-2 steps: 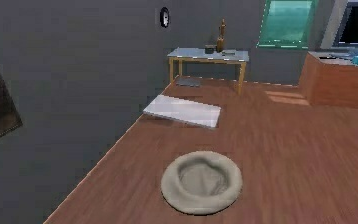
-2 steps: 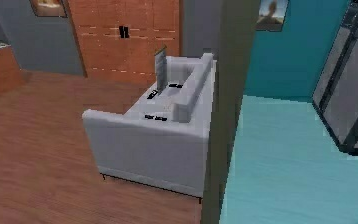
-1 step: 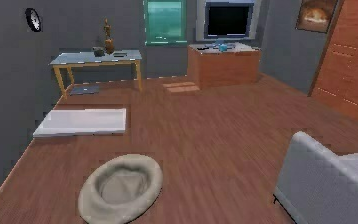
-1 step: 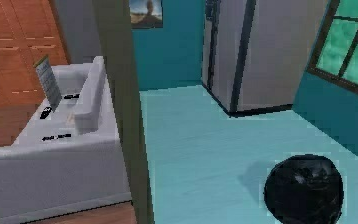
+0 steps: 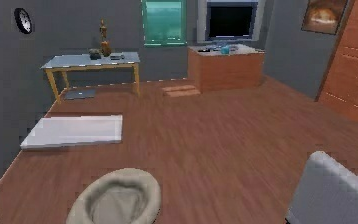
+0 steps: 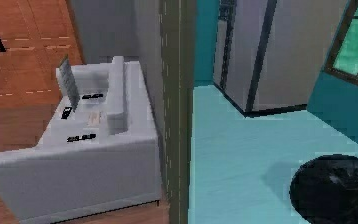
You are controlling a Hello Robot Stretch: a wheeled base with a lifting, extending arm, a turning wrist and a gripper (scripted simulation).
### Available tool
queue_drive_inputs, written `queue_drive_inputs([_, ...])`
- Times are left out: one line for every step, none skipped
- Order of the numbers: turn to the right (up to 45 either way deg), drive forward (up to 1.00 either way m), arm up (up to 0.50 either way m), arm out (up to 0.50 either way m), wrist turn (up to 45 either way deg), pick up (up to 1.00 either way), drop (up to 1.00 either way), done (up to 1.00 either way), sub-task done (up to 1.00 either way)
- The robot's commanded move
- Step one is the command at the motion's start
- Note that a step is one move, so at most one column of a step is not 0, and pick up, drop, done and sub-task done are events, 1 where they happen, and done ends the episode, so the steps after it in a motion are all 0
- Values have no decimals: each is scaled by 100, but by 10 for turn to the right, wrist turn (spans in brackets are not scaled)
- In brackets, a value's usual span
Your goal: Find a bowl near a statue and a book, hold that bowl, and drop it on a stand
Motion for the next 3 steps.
queue_drive_inputs([150, 0, 0, 0, 0, 0, 0, 0, 0])
queue_drive_inputs([0, 85, 0, 0, 0, 0, 0, 0, 0])
queue_drive_inputs([-150, 0, 0, 0, 0, 0, 0, 0, 0])
